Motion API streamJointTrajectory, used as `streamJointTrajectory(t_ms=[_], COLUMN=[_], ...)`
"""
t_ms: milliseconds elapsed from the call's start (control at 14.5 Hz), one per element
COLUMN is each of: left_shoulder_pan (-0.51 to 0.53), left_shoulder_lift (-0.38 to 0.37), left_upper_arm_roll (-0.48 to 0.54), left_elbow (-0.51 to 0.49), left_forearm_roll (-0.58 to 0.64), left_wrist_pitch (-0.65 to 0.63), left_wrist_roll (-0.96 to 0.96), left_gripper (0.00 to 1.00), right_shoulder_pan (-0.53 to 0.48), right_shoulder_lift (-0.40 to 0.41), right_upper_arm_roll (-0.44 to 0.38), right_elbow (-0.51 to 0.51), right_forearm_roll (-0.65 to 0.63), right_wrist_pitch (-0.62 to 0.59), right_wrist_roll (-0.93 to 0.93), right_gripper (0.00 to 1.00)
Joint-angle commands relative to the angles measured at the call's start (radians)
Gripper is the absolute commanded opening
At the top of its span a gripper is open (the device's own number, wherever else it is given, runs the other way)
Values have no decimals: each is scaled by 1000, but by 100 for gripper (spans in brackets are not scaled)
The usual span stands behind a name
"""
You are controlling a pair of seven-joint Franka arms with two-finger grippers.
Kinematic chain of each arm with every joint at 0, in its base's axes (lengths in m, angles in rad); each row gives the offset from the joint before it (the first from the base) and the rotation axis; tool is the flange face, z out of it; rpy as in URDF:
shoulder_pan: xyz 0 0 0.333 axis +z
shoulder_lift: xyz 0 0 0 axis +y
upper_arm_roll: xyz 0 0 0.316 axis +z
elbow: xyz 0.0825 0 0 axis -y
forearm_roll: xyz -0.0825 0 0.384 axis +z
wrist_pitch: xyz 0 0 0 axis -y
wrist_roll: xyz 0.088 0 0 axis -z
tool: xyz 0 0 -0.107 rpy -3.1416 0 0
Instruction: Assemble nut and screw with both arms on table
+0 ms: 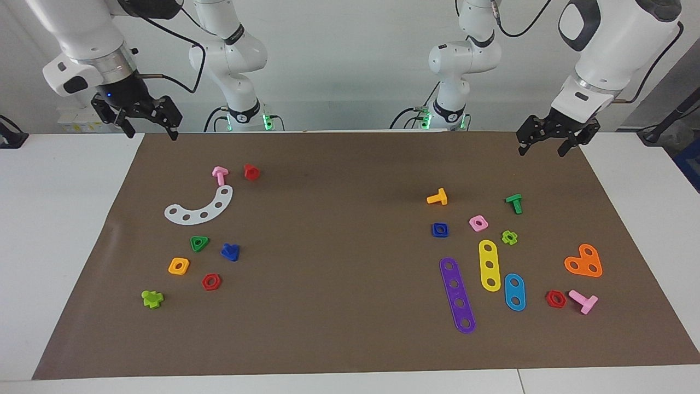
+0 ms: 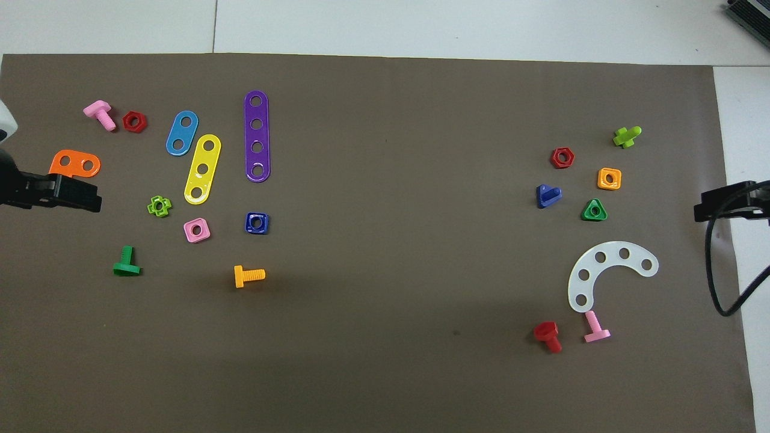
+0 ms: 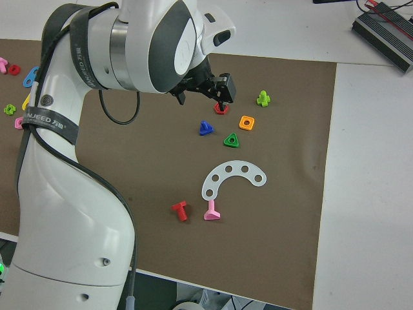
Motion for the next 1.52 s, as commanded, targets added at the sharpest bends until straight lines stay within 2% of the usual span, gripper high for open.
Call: streamJointTrajectory(t_ms=[0, 276, 483, 621, 759, 897, 1034, 1172, 1310, 1448], left_shoulder_pan=[10, 10, 9, -6, -13, -54, -111, -120, -152, -196], left_shoulder_lift=[-35, -35, -46, -49, -26, 1, 8, 25, 57, 68], left_upper_arm_roll=[-3, -3, -4, -6, -11, -11, -9, -11, -12, -12], left_elbow=[-39, -42, -89, -135, -144, -175, -262, -337, -385, -474], left_forearm_roll=[-1, -1, -2, -7, -14, -15, -15, -15, -18, -47], left_wrist_pitch=[13, 15, 68, 105, 130, 174, 286, 396, 479, 632], left_wrist_roll=[12, 15, 18, 13, 7, -95, -171, -177, -180, -220], left_gripper=[100, 100, 100, 100, 100, 95, 95, 95, 93, 93], right_shoulder_pan=[2, 2, 0, 0, 28, 43, 45, 46, 54, 54], right_shoulder_lift=[-2, -9, -19, -7, 7, 124, 229, 318, 373, 381], right_upper_arm_roll=[0, 0, 0, -2, 0, 0, 24, 59, 62, 62], right_elbow=[2, -15, -74, -142, -255, -266, -265, -265, -274, -311], right_forearm_roll=[-25, -22, -19, -5, -5, 10, 85, 105, 105, 107], right_wrist_pitch=[-9, 1, 73, 171, 331, 487, 601, 694, 751, 794], right_wrist_roll=[-12, 11, 10, 1, -7, -82, -108, -192, -212, -245], right_gripper=[100, 100, 100, 100, 100, 100, 100, 100, 100, 100])
